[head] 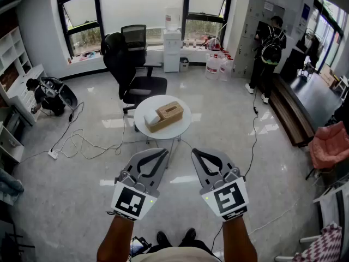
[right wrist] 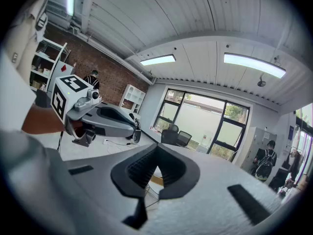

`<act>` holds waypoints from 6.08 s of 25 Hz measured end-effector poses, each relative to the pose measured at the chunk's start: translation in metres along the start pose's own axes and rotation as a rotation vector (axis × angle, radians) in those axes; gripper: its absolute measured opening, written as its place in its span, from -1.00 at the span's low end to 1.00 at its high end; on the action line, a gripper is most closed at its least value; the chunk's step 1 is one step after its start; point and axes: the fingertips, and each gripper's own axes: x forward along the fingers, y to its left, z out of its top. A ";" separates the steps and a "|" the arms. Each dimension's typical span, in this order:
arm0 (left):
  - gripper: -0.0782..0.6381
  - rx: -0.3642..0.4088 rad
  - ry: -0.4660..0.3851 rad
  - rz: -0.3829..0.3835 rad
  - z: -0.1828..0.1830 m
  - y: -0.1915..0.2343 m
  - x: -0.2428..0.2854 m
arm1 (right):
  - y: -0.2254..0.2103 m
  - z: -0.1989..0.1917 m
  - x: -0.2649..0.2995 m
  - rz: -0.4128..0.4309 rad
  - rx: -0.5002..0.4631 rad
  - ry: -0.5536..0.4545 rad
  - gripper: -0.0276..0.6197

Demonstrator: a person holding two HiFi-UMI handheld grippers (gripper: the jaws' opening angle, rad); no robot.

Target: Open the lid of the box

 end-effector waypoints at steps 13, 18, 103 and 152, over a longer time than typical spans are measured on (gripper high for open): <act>-0.74 -0.012 0.001 0.006 -0.009 0.009 -0.010 | 0.014 -0.001 0.008 -0.002 0.003 0.018 -0.96; -0.74 -0.022 0.008 -0.005 -0.017 0.013 -0.012 | 0.019 -0.005 0.013 -0.011 0.015 0.031 -0.95; -0.74 -0.054 0.024 -0.113 -0.121 0.167 0.375 | -0.304 -0.143 0.258 -0.057 0.096 0.091 -0.94; -0.74 -0.075 0.089 0.066 -0.239 0.400 0.441 | -0.356 -0.131 0.533 0.112 0.062 0.053 -0.94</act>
